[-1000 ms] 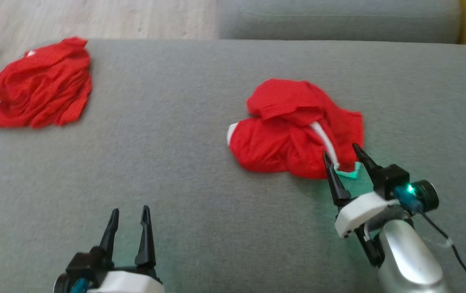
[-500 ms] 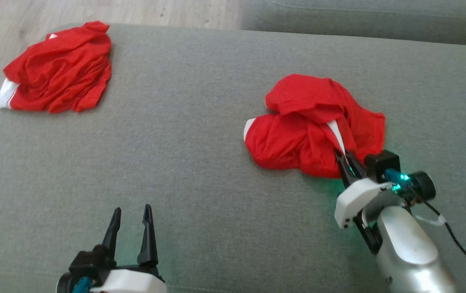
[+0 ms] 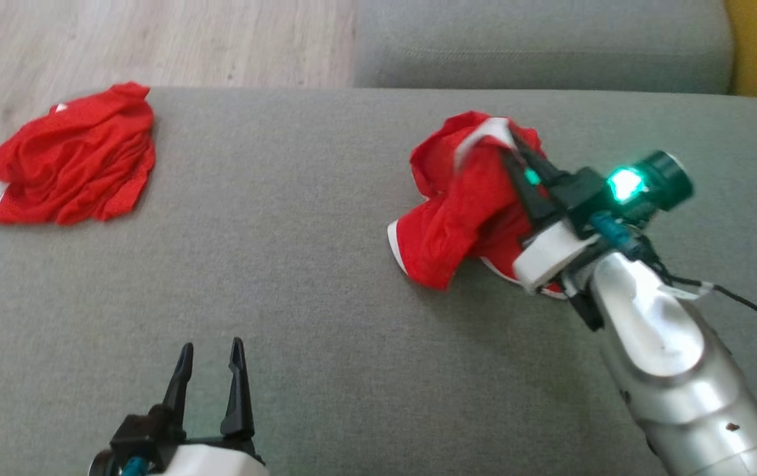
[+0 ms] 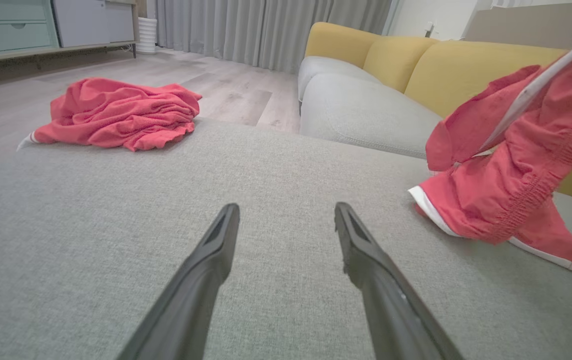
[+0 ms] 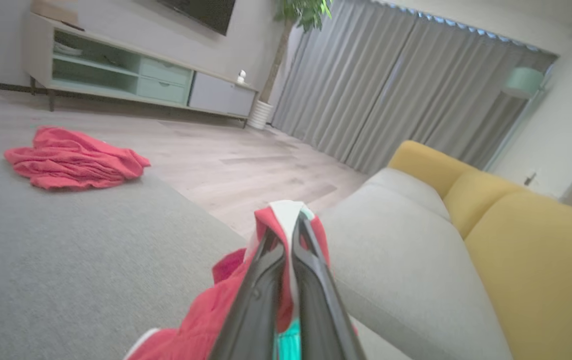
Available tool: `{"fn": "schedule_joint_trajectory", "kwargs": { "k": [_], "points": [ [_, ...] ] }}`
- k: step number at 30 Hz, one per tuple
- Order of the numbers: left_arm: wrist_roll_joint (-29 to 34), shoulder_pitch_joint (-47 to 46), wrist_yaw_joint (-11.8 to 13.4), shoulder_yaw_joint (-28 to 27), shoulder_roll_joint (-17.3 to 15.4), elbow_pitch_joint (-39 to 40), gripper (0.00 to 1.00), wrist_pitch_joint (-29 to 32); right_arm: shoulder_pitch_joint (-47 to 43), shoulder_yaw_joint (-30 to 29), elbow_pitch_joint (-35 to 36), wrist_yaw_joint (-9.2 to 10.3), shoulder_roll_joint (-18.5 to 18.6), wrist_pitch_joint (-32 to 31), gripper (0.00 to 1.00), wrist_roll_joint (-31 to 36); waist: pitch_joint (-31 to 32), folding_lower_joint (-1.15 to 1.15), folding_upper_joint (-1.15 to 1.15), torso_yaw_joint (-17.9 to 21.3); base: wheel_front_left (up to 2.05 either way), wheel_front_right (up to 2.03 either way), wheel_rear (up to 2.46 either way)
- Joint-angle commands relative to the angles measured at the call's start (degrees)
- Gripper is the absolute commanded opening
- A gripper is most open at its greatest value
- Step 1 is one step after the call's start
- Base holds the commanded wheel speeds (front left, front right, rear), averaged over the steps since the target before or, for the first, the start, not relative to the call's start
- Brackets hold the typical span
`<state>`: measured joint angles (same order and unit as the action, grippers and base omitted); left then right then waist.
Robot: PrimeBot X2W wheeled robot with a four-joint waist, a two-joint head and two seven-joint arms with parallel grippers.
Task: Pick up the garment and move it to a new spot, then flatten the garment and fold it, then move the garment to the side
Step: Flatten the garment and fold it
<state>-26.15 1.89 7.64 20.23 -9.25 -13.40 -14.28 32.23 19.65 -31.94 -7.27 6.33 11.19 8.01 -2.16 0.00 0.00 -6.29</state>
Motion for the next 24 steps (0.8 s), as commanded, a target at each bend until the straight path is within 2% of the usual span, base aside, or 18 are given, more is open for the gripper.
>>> {"fn": "schedule_joint_trajectory", "kwargs": {
  "k": [1,7,9,12,15,18,24],
  "points": [
    [0.4,-0.8,0.4,-2.0,-0.8,2.0,1.00,-0.4,1.8,2.3,3.2,-0.22,-0.1,0.4,0.00,-0.9,0.7,0.00,0.00,0.6,0.00,0.00,0.00],
    [0.4,0.4,0.9,-1.7,-1.4,3.2,1.00,0.3,-1.9,8.8,14.1,-0.22,4.0,-3.9,0.00,-5.2,2.0,0.00,0.00,1.5,0.00,0.00,0.00],
    [0.5,0.6,1.1,-1.4,-1.5,3.8,1.00,0.6,-5.7,10.8,17.7,-0.22,7.7,-7.7,0.00,-7.2,1.9,0.00,0.00,1.7,0.00,0.00,0.00],
    [0.6,0.5,1.1,-1.1,-1.6,4.3,1.00,0.8,-9.6,12.6,18.5,-0.22,12.8,-10.8,0.00,-8.5,1.4,0.00,0.00,1.6,0.00,0.00,0.00],
    [0.7,0.1,1.1,-0.9,-1.8,4.6,1.00,1.0,-12.4,12.7,17.0,-0.22,17.2,-12.4,0.00,-9.7,0.5,0.00,0.00,1.4,0.00,0.00,0.00],
    [0.6,-0.3,1.0,-0.9,-2.0,4.6,1.00,1.0,-13.5,11.2,13.2,-0.22,19.9,-12.8,0.00,-9.1,-0.5,0.00,0.00,1.3,0.00,0.00,0.00],
    [0.6,-1.7,0.6,-0.7,-2.1,4.0,1.00,1.0,-11.7,6.0,3.4,-0.22,20.8,-10.2,0.00,-7.4,-1.7,0.00,0.00,0.5,0.00,0.00,0.00]
  ]
}}
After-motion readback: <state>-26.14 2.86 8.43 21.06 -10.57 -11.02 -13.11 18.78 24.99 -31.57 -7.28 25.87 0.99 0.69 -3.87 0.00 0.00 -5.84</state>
